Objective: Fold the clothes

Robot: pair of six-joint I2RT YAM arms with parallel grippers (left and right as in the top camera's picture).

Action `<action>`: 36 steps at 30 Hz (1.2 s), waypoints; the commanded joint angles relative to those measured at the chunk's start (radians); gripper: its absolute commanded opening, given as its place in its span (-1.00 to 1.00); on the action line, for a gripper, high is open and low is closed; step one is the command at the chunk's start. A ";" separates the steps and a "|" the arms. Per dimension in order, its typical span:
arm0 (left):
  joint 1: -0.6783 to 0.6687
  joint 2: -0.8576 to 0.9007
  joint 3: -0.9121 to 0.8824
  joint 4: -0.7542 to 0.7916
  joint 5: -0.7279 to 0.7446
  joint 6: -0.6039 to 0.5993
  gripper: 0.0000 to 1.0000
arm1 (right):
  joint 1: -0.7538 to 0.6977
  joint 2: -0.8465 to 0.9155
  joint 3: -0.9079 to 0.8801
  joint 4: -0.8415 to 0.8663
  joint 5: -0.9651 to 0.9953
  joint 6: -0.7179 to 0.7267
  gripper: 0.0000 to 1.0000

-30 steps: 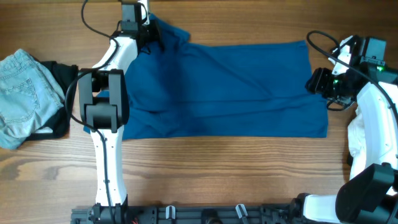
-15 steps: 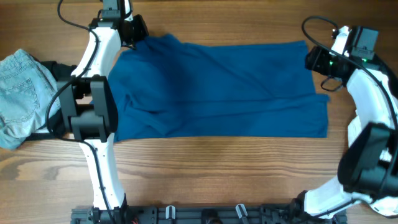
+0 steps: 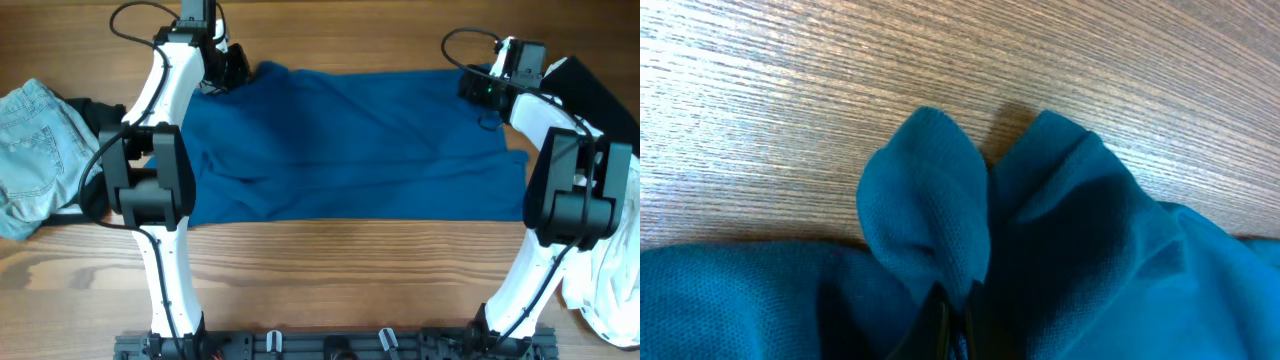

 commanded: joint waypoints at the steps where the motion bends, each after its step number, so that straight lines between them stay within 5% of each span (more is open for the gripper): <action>1: 0.000 -0.011 0.007 -0.010 -0.002 -0.002 -0.92 | 0.004 0.024 0.075 0.010 0.082 0.026 0.63; 14: 0.000 -0.009 0.007 -0.022 -0.034 -0.001 -0.92 | 0.026 0.136 0.099 0.011 0.077 0.033 0.53; 15: 0.000 -0.009 0.007 -0.025 -0.034 -0.002 -0.92 | 0.026 0.138 0.099 -0.001 0.082 0.052 0.39; 17: 0.000 -0.009 0.007 -0.040 -0.034 -0.002 -0.92 | 0.022 0.132 0.099 -0.014 0.082 0.107 -0.53; 19: 0.003 -0.009 0.007 -0.085 -0.033 -0.002 -0.92 | 0.011 0.116 0.117 -0.071 0.084 0.206 -0.91; 26: 0.075 -0.148 0.007 -0.148 0.130 0.000 -0.92 | 0.005 -0.014 0.227 -0.367 0.100 0.148 -0.92; 36: 0.127 -0.335 0.007 -0.590 0.084 0.135 -0.92 | 0.005 -0.220 0.234 -0.934 0.224 0.067 -0.91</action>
